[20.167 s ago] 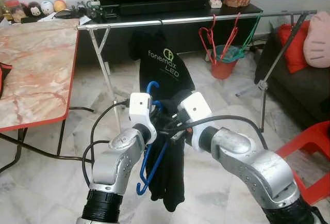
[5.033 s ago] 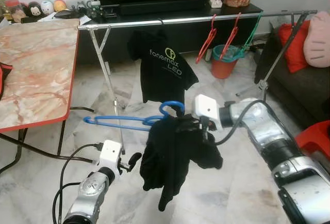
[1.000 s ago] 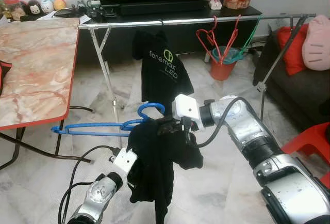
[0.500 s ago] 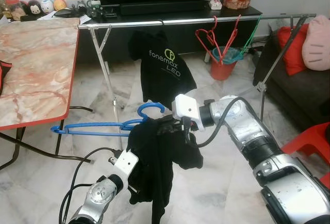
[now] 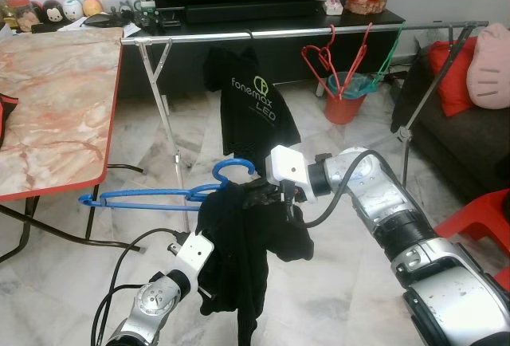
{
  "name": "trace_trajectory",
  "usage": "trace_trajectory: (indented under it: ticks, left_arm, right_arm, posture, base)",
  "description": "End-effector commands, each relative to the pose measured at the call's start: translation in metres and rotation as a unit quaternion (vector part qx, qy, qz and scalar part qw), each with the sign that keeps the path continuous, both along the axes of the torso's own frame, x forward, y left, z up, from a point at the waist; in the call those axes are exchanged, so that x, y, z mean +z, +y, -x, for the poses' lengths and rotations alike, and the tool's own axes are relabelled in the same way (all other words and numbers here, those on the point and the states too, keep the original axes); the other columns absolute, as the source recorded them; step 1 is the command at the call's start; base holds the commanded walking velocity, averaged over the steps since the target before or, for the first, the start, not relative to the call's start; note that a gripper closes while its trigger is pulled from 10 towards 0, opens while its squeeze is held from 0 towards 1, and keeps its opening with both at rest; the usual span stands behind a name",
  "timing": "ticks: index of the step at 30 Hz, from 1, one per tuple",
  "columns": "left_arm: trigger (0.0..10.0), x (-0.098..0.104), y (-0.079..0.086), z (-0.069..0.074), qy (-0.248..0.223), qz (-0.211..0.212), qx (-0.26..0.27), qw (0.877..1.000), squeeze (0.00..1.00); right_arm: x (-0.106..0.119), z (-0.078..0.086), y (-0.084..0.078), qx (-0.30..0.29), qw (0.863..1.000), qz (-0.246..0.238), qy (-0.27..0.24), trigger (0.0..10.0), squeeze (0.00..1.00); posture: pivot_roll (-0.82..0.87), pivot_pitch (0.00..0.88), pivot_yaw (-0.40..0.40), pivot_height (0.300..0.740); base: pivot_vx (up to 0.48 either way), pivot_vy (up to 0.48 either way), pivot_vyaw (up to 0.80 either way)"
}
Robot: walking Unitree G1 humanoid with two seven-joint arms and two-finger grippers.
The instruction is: Hang hanger
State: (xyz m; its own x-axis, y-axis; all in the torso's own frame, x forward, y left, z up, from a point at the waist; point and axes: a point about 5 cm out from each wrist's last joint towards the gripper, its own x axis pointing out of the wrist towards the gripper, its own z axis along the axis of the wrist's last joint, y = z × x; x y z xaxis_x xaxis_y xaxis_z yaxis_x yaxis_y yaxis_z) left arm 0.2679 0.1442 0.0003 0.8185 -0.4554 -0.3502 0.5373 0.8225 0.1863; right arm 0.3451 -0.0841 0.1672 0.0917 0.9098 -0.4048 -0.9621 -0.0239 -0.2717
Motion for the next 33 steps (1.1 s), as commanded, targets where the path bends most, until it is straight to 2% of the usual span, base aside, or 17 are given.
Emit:
trace_trajectory:
  ticks: [1, 12, 15, 24, 27, 28, 29, 30, 31, 32, 33]
  left_arm:
    - [0.0, -0.005, 0.002, 0.003, 0.015, -0.007, 0.001, 1.000, 0.00]
    - [0.0, -0.006, 0.002, 0.004, 0.019, -0.012, 0.000, 1.000, 0.00]
    - [0.0, -0.007, 0.033, -0.004, 0.005, -0.093, 0.128, 0.987, 0.00]
    - [0.0, -0.008, 0.032, -0.005, 0.006, -0.093, 0.128, 0.987, 0.00]
    - [0.0, -0.012, 0.032, -0.003, 0.016, -0.112, 0.137, 0.984, 0.00]
    - [0.7, -0.016, 0.033, -0.001, 0.031, -0.121, 0.138, 0.983, 0.00]
    - [0.7, -0.017, 0.033, -0.001, 0.034, -0.123, 0.138, 0.982, 0.00]
    - [8.9, -0.018, 0.033, 0.001, 0.041, -0.124, 0.135, 0.982, 0.00]
    - [8.9, -0.019, 0.032, 0.002, 0.045, -0.125, 0.134, 0.982, 0.00]
    - [10.0, -0.022, 0.032, 0.004, 0.055, -0.126, 0.132, 0.982, 0.00]
    - [10.0, -0.024, 0.032, 0.005, 0.061, -0.126, 0.131, 0.982, 0.00]
  right_arm:
    - [0.013, -0.003, 0.001, -0.001, 1.000, -0.016, -0.023, 0.0, 0.00]
    - [0.013, -0.003, 0.001, -0.001, 1.000, -0.015, -0.023, 0.0, 0.00]
    - [-0.025, 0.010, -0.035, 0.005, 0.995, 0.097, 0.000, 0.0, 0.00]
    - [-0.026, 0.011, -0.034, 0.005, 0.995, 0.095, 0.002, 0.0, 0.00]
    - [-0.026, 0.012, -0.036, 0.009, 0.995, 0.096, -0.001, 0.0, 0.00]
    - [-0.025, 0.012, -0.036, 0.010, 0.995, 0.095, -0.002, 0.0, 0.00]
    - [-0.025, 0.012, -0.037, 0.010, 0.996, 0.094, -0.002, 0.0, 0.00]
    - [-0.024, 0.012, -0.037, 0.009, 0.996, 0.092, -0.003, 0.0, 0.00]
    - [-0.024, 0.012, -0.037, 0.009, 0.996, 0.091, -0.003, 0.0, 0.00]
    - [-0.022, 0.012, -0.038, 0.007, 0.997, 0.081, -0.005, 0.0, 0.00]
    - [-0.020, 0.011, -0.038, 0.005, 0.997, 0.074, -0.005, 0.0, 0.00]
  posture:
    - [-0.01, 0.000, -0.044, 0.740]
    - [-0.01, 0.000, -0.044, 0.740]
    - [-0.02, 0.000, -0.034, 0.740]
    - [-0.01, 0.000, -0.038, 0.740]
    - [-0.01, 0.000, -0.039, 0.740]
    - [-0.01, 0.000, -0.039, 0.740]
    - [-0.01, 0.000, -0.040, 0.740]
    - [-0.01, 0.000, -0.040, 0.740]
    - [-0.01, 0.000, -0.040, 0.740]
    - [-0.01, 0.000, -0.040, 0.740]
    - [-0.01, 0.000, -0.040, 0.740]
  base:
    - [0.000, 0.000, 0.00]
    - [0.000, 0.000, 0.00]
    - [0.000, 0.000, 0.00]
    - [0.000, 0.000, 0.00]
    - [0.000, 0.000, 0.00]
    - [0.000, 0.000, 0.00]
    - [0.000, 0.000, 0.00]
    - [0.000, 0.000, 0.00]
    - [0.000, 0.000, 0.00]
    - [0.000, 0.000, 0.00]
    - [0.000, 0.000, 0.00]
